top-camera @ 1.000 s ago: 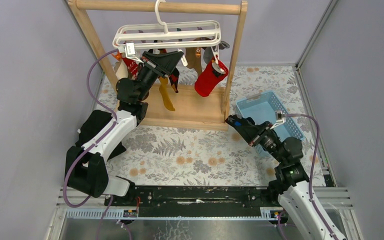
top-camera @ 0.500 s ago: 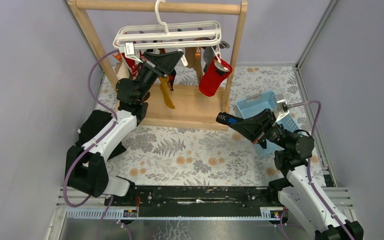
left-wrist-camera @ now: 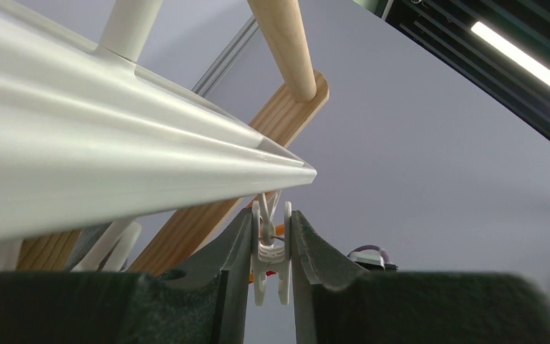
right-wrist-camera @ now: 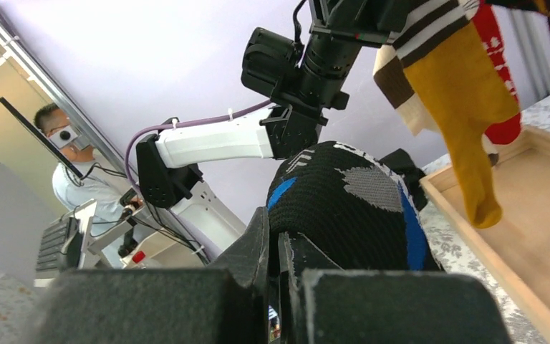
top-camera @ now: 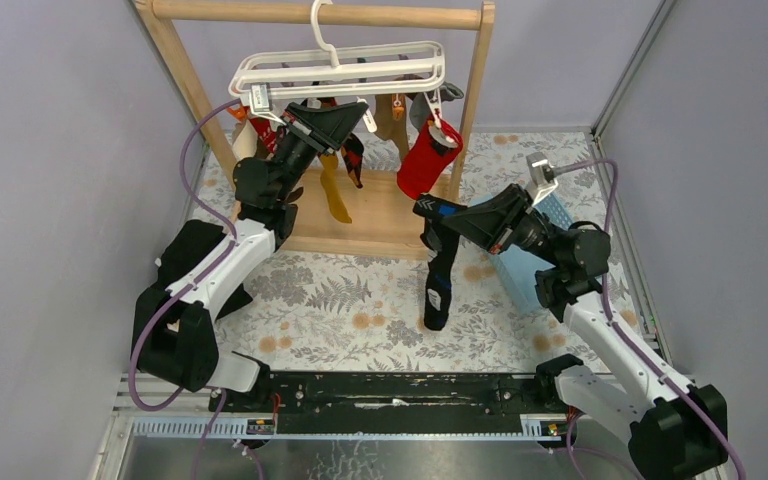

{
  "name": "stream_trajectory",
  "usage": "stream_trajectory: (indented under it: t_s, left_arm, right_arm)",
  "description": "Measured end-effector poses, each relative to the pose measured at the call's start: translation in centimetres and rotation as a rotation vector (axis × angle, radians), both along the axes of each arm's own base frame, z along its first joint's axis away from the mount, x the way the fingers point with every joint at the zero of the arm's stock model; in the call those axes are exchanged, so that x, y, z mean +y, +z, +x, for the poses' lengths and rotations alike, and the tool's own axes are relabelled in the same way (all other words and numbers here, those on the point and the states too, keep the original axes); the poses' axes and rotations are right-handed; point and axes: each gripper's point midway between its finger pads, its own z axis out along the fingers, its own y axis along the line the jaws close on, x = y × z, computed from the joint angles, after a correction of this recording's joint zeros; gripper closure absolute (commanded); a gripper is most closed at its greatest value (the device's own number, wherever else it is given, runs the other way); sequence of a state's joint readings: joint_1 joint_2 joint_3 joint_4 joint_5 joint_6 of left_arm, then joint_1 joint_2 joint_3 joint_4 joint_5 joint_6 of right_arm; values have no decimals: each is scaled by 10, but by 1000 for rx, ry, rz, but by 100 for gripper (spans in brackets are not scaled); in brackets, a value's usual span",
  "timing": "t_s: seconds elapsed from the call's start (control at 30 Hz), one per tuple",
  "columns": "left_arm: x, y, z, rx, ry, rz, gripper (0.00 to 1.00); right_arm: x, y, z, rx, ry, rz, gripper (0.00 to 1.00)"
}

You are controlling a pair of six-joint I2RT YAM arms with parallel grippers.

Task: Clip the socks to the hanger
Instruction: Pick up the sock from the bin, then clamp the sock onto the hanger.

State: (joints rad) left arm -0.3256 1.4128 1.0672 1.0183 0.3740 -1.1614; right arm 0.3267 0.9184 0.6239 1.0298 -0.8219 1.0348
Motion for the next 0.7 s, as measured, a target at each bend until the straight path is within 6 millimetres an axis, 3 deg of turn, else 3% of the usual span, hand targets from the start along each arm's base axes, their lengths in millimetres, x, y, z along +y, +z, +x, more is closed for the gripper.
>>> stream_trajectory:
  t_s: [0.23, 0.43, 0.7]
  left_arm:
    - [-1, 0, 0, 5, -14, -15, 100]
    - [-1, 2, -2, 19, -34, -36, 100]
    - [-1, 3, -3, 63, -62, -61, 100]
  right_arm:
    - [40, 2, 0, 20, 90, 15, 100]
    - [84, 10, 4, -83, 127, 8, 100]
    - [104, 13, 31, -264, -65, -96, 100]
